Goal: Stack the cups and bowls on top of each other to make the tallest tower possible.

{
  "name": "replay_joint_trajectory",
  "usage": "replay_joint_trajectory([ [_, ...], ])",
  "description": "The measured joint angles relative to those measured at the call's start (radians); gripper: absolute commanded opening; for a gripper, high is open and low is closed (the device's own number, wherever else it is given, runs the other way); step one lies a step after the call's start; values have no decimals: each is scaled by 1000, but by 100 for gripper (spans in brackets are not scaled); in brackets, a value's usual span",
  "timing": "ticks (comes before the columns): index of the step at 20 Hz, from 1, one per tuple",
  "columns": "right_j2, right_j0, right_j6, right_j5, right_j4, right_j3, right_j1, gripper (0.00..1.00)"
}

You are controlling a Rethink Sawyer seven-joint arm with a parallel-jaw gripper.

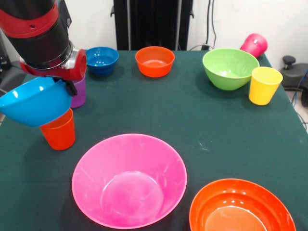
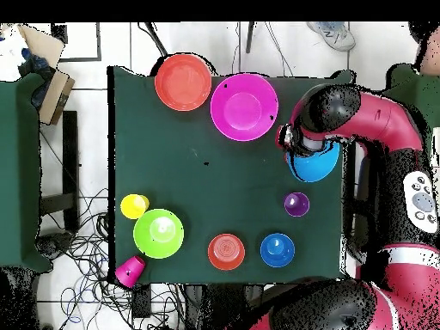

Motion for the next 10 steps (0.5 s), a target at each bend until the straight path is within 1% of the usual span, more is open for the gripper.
replay_joint_trajectory([
  [10, 0, 0, 0, -37, 0, 16, -2, 0],
])
